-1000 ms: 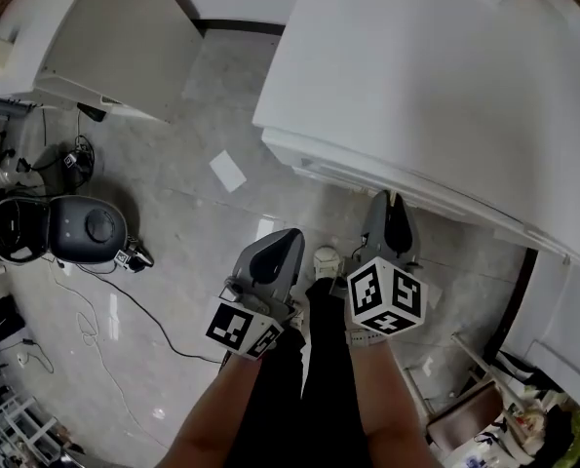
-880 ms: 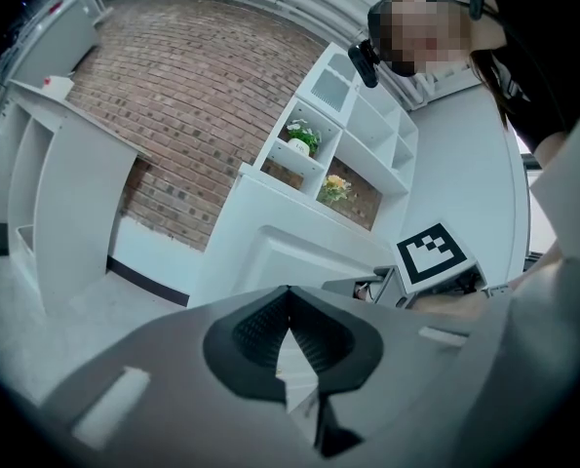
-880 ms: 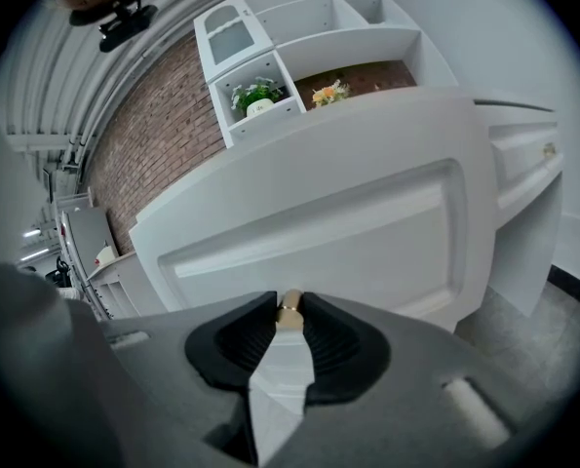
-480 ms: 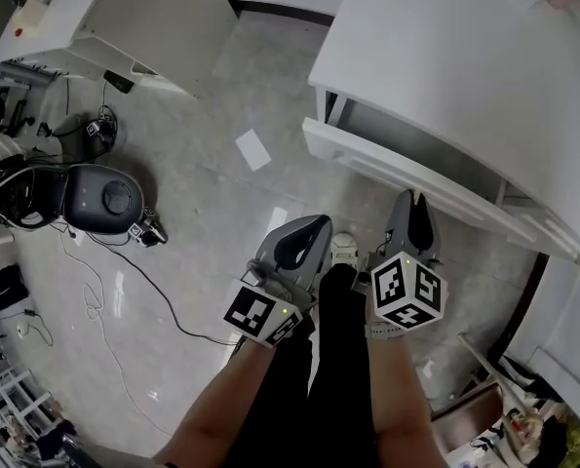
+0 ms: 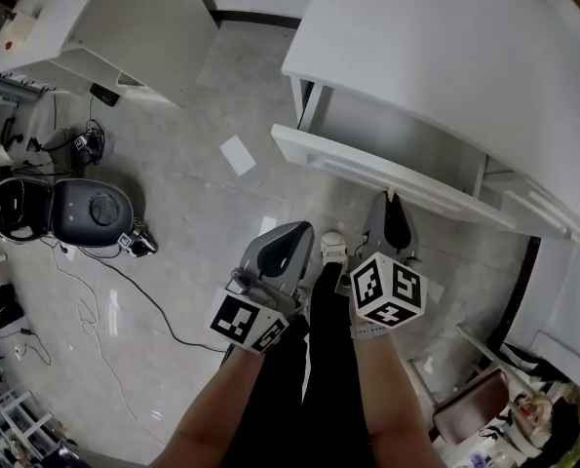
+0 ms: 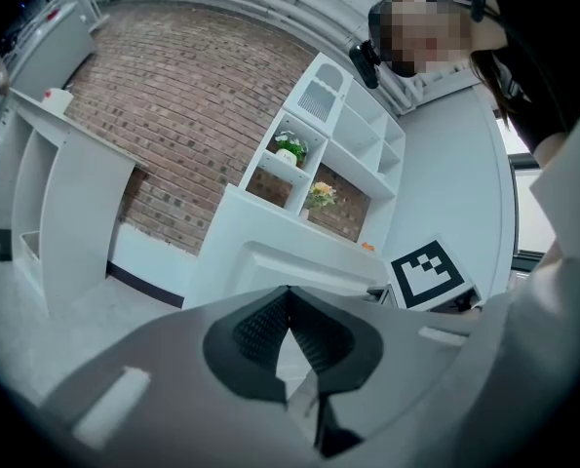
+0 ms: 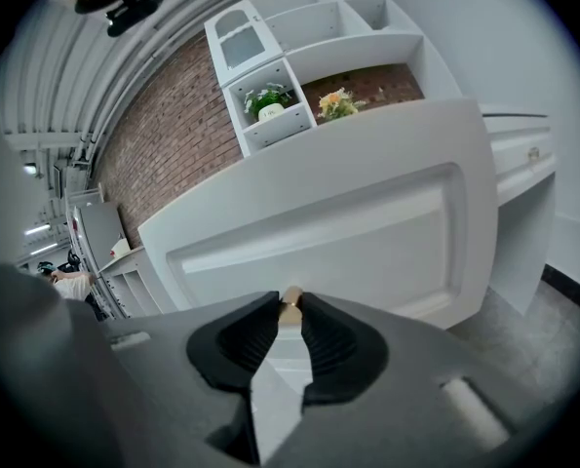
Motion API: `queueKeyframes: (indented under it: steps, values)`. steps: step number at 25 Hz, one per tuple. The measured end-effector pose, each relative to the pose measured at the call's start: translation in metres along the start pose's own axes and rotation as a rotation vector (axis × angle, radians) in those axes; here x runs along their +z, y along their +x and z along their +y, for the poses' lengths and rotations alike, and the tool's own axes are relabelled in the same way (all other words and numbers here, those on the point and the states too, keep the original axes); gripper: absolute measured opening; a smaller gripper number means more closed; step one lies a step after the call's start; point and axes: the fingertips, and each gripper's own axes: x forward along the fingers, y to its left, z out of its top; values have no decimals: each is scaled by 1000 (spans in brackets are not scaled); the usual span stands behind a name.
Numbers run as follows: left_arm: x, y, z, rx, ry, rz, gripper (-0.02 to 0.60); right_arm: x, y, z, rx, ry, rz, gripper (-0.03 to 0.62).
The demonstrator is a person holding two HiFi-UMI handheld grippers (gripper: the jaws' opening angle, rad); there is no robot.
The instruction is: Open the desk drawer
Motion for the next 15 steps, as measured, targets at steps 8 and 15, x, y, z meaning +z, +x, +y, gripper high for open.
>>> queueKeyframes:
  steps: [8, 15]
  values:
    - [-4, -5, -10, -16, 5, 5, -2, -8, -14, 0, 7, -5, 4, 71]
    - [0, -12, -11, -26, 13, 0, -2, -15, -28, 4, 9, -12, 6, 71]
